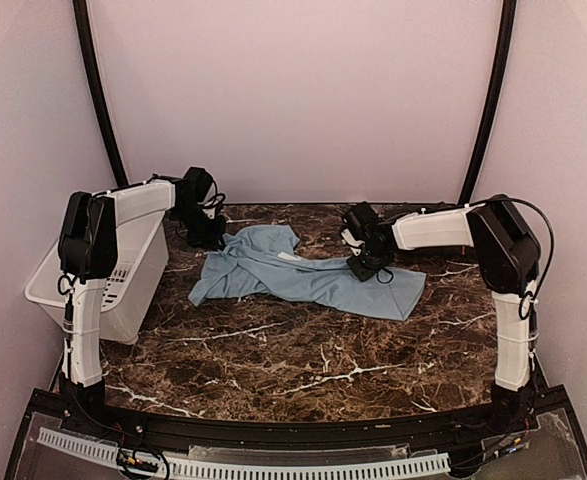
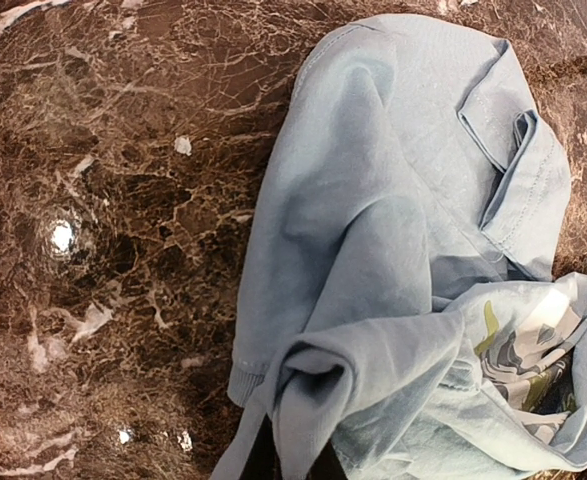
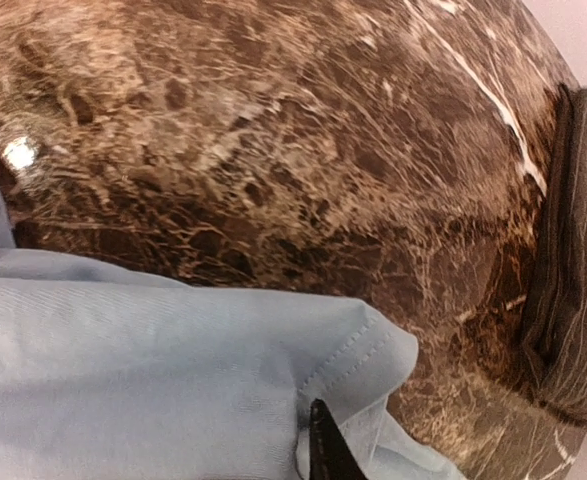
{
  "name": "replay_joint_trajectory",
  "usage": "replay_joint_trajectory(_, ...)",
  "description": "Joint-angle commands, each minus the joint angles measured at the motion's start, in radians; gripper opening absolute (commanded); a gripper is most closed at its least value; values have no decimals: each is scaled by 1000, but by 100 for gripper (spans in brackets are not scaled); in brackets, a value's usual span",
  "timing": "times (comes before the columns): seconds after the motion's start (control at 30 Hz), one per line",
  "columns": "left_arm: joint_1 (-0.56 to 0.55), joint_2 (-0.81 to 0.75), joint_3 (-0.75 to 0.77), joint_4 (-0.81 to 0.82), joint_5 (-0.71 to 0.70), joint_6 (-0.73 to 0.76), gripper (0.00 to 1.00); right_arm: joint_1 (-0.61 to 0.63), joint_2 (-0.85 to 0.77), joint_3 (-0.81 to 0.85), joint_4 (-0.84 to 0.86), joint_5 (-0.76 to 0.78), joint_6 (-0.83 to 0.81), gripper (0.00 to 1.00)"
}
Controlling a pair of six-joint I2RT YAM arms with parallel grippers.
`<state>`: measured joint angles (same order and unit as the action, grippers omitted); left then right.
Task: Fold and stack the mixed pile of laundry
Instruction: Pick up the crumpled T-shirt from the center of the board, then adjust the crumpled T-shirt at the center of the board.
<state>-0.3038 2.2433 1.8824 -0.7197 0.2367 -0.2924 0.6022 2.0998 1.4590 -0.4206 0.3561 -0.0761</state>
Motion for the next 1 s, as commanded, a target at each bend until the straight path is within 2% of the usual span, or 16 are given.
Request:
replay_joint_trajectory(0.0,0,-46,-3,-19,8,-3,0,4,-44,7,-25,83,16,9)
replay_joint_trajectory(0.07,0,-55,-8,-19,7,-6,0,3,-79,-4,-27,89,14,0)
replay_joint_trajectory(0.27,-3,-167,-83,4,30,-30,0,3,-203,-55,-62,94,52,0)
replay_joint_trajectory(0.5,-65,-408,-359,30,95,-27,0,-2,-370,-170,-119,129,157,0)
replay_joint_trajectory(0.7,-198,-607,-561,27,275,76,2,-19,-466,-258,-153,139,227,0)
replay_joint_trajectory(0.77,-278,-651,-614,-5,324,152,9,-30,-491,-279,-157,150,240,0)
replay_joint_trajectory(0.83,-350,-690,-661,-23,329,197,20,-46,-518,-296,-156,148,255,0)
replay_joint_trajectory(0.9,-379,-755,-718,11,298,182,29,-60,-539,-312,-150,147,266,0)
replay_joint_trajectory(0.93,-381,-774,-753,29,237,165,34,-70,-548,-317,-148,146,271,0)
replay_joint_trajectory(0.97,-380,-818,-768,66,194,130,45,-76,-555,-324,-147,139,274,0)
